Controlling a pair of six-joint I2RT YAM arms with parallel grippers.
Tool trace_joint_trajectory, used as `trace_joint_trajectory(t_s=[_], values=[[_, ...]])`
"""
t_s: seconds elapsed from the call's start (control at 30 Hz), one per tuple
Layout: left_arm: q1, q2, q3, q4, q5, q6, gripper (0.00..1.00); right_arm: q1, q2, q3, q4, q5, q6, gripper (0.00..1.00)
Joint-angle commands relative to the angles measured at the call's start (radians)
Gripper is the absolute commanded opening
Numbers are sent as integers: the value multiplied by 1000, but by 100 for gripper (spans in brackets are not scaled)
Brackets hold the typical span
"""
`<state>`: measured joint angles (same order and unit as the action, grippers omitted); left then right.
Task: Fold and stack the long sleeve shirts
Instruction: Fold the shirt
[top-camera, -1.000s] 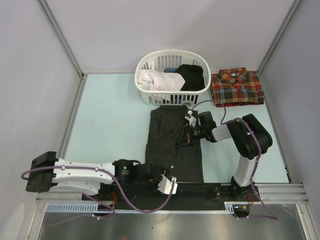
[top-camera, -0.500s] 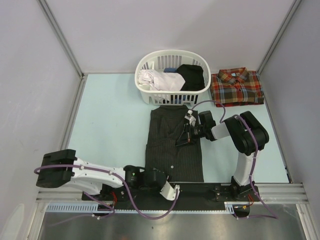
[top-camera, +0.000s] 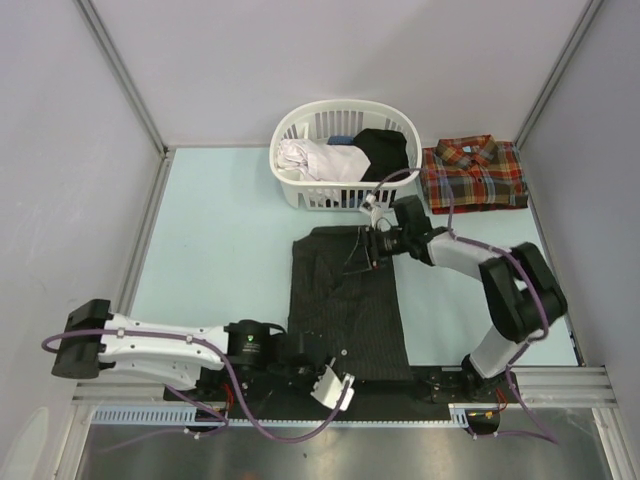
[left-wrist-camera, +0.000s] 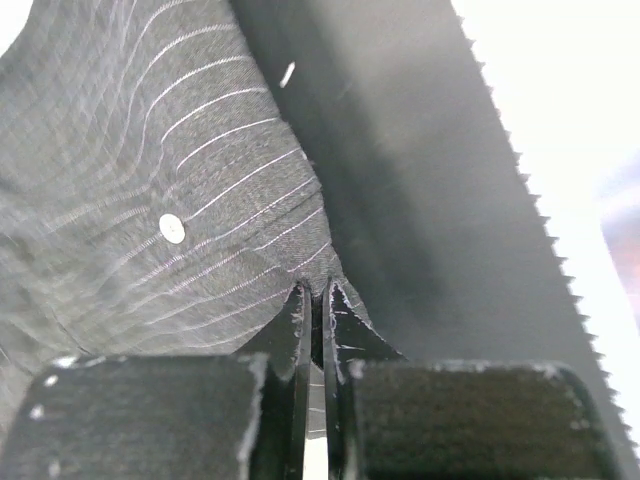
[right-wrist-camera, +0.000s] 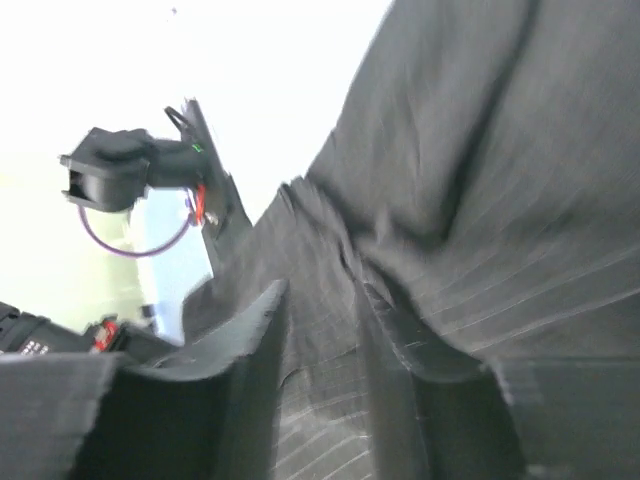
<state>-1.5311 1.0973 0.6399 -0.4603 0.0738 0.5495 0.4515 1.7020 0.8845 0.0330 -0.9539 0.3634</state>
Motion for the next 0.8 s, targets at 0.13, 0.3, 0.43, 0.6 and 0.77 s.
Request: trace_joint_trajectory(t_s=[0.13,0.3,0.43,0.6,0.77], values=[[160,-30,276,-291,449,-23,0,-103,-171,163,-298,-63,-247,67],[489,110,411,-412,570,142,0,-171,-150,212,-352,-100,-285,80],[678,288,518,-469,624,304,2,-232,-113,257,-386,-105,-308,81],[886,564,656,-480,672,377,25,-287,-97,312,-455,-105,-345,82],[1022,697,754,-486,731,366,57,-316,-123,275,-542,-94,-403,82]])
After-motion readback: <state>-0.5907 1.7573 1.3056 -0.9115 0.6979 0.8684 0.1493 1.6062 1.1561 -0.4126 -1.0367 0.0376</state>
